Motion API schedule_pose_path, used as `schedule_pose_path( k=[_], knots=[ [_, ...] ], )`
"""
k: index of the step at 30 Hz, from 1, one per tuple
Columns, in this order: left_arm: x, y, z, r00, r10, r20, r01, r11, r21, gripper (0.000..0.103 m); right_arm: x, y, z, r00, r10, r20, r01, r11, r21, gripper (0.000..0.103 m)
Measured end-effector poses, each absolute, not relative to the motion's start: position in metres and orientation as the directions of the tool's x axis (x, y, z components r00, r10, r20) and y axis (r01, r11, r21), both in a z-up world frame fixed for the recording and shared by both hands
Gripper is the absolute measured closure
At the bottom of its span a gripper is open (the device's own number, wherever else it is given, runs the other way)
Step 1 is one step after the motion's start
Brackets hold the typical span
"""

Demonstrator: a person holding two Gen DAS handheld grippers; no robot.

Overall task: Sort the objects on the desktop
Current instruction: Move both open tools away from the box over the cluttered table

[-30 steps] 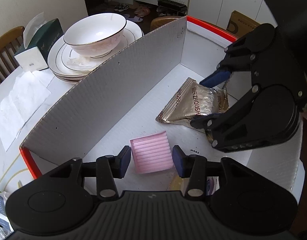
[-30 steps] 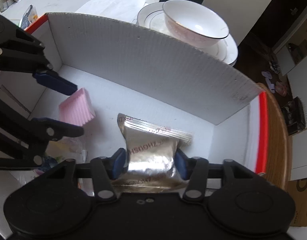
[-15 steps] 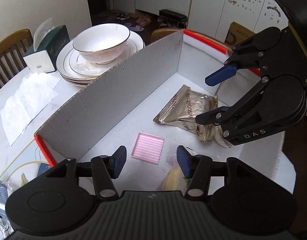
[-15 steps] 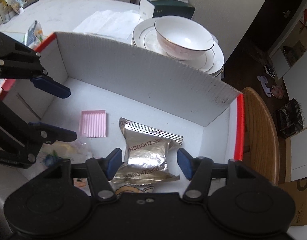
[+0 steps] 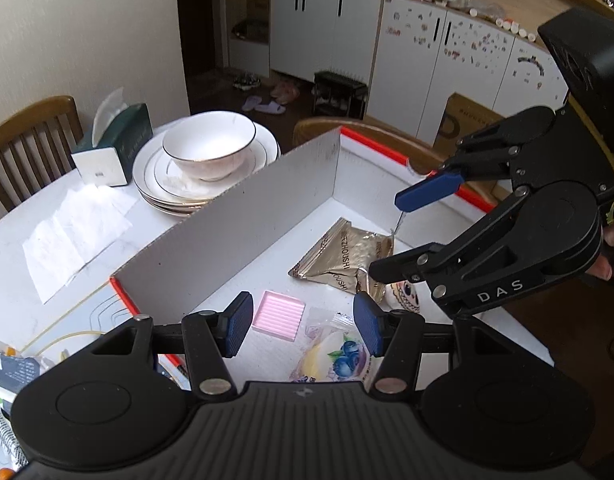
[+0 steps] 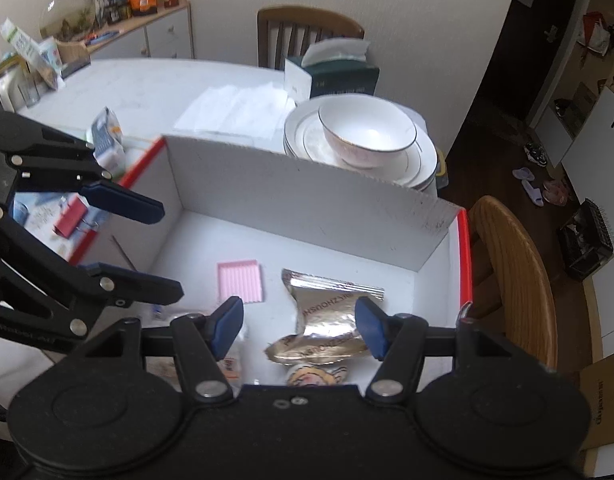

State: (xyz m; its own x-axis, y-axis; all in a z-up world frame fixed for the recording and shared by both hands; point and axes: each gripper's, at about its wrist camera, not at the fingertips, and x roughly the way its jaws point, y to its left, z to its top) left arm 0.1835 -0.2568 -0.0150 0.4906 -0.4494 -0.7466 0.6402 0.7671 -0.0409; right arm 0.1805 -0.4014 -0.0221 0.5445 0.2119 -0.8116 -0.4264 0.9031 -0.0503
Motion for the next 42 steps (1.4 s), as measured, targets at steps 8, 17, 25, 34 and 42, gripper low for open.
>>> schedule_pose_path(
  k=[8, 17, 25, 34, 42],
  knots=[
    [0.170, -0.240, -0.004, 0.532, -0.456, -0.714, 0.627, 0.779, -0.031, 0.049, 0.160, -0.395, -0.013, 0.586, 0.240, -0.774, -0.407, 0.913, -0.025, 0.035],
    [0.157, -0.210, 0.004, 0.568, -0.465, -0.679, 0.602, 0.798, -0.043, 0.033, 0.144, -0.384, -0.008, 0.632, 0.244, -0.735, -0.352, 0.936, 0.007, 0.028],
    [0.143, -0.175, 0.010, 0.601, -0.470, -0.646, 0.582, 0.812, -0.048, 0.019, 0.133, -0.364, -0.005, 0.648, 0.244, -0.722, -0.320, 0.947, 0.033, 0.027],
    [0.134, -0.128, 0.012, 0.623, -0.468, -0.626, 0.546, 0.834, -0.080, 0.012, 0.125, -0.328, -0.001, 0.654, 0.245, -0.715, -0.313, 0.949, 0.039, 0.027],
    [0.125, -0.085, 0.010, 0.644, -0.459, -0.613, 0.513, 0.853, -0.099, 0.002, 0.119, -0.294, 0.003, 0.660, 0.252, -0.707, -0.313, 0.949, 0.046, 0.026]
  ],
)
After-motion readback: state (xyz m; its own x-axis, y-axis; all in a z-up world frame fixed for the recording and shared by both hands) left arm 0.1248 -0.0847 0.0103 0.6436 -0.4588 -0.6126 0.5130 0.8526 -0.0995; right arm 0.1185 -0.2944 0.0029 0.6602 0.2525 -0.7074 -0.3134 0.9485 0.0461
